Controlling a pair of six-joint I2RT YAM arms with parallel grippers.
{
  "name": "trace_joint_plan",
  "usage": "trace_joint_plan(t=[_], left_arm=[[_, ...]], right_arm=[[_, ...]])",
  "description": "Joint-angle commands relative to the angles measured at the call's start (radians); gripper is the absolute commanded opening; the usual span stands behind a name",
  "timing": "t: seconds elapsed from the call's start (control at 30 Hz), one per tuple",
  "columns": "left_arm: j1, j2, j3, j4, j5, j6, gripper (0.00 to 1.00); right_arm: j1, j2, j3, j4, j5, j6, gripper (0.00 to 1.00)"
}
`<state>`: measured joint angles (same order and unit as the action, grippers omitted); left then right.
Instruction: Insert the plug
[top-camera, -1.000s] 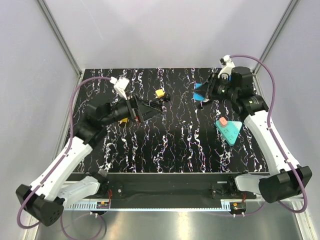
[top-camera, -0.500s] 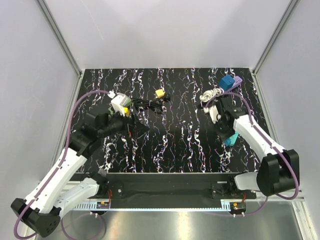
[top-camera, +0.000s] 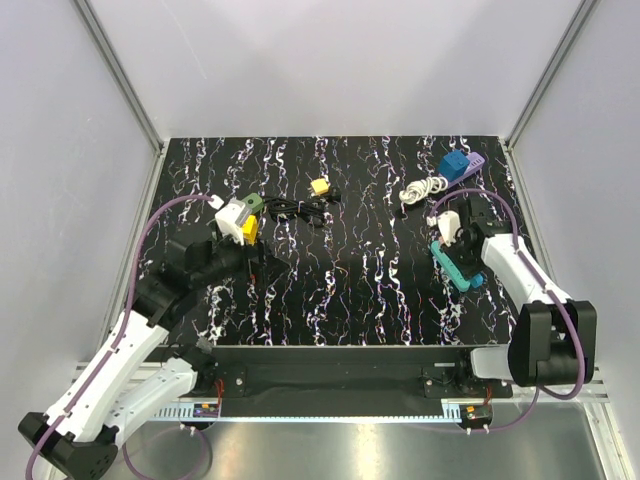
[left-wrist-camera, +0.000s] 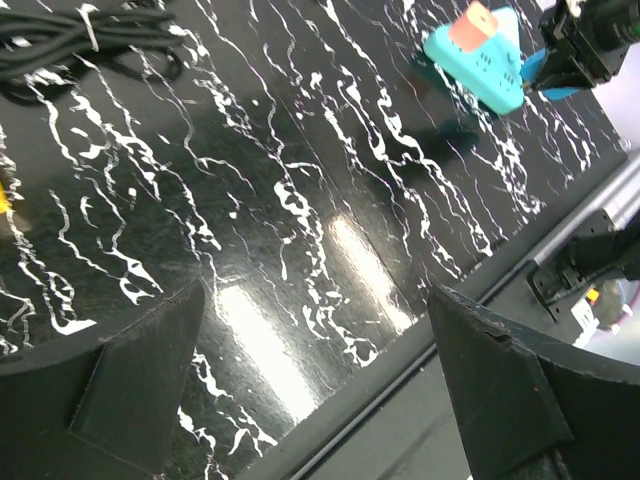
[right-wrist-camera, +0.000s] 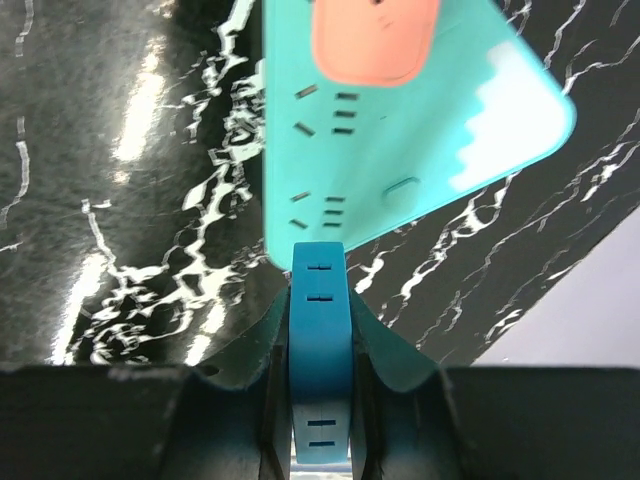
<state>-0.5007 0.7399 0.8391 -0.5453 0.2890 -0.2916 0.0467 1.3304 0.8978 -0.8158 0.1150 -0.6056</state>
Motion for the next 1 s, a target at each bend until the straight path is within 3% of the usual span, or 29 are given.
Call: trace_joint_plan(t=[0.0,0.3,0.97], left_arm=[[-0.010,-0.011,-0.006,0.018,-0.047,0.012,0.99],[-0.010,-0.005,0.000,0.016,-0.039,0.016,0.99],[-0.012,-0.010,0.002,0.016,-0.047,0.012,0.99]], right_arm=[[-0.031,0.026,0.055,0.061,0.012,-0.074,0.00],[-0.041,0.096,0.119,0.063,-0.007,-0.089,0.00],[-0.042,0.052,0.040,0.096,-0.025,-0.071,0.00]])
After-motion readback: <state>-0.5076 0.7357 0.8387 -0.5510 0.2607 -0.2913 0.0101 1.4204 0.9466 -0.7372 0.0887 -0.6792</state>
